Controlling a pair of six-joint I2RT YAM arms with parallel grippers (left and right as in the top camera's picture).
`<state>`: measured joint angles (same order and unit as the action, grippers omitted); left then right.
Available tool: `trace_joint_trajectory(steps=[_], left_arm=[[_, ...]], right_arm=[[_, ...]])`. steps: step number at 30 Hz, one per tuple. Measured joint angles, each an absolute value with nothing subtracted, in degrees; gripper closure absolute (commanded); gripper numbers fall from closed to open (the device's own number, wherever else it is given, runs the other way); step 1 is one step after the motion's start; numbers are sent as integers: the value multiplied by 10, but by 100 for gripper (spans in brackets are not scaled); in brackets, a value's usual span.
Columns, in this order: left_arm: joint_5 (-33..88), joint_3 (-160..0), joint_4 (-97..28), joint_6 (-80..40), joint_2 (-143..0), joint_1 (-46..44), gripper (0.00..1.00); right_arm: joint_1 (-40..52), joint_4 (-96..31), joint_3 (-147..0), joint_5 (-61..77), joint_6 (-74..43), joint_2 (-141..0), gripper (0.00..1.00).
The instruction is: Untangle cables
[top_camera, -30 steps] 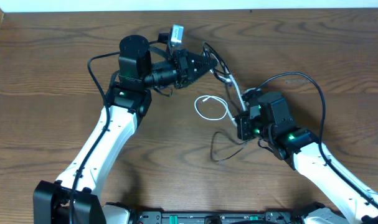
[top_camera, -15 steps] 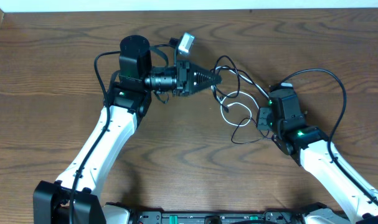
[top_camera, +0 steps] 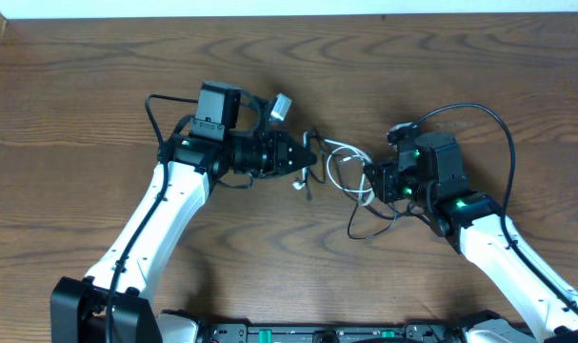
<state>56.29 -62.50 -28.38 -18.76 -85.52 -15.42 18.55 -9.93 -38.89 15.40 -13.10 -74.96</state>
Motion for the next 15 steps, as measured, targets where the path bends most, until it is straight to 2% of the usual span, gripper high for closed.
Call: trace_joint_trajectory(steps=[9,15], left_arm=[[510,-625,-383,-21,-855,-163,92],[506,-625,-425,83,-855,-197,92]], right_arm=[[185,-43,-389,301,-76,-750,44],[185,-22,-389,341,-56,-750,41]])
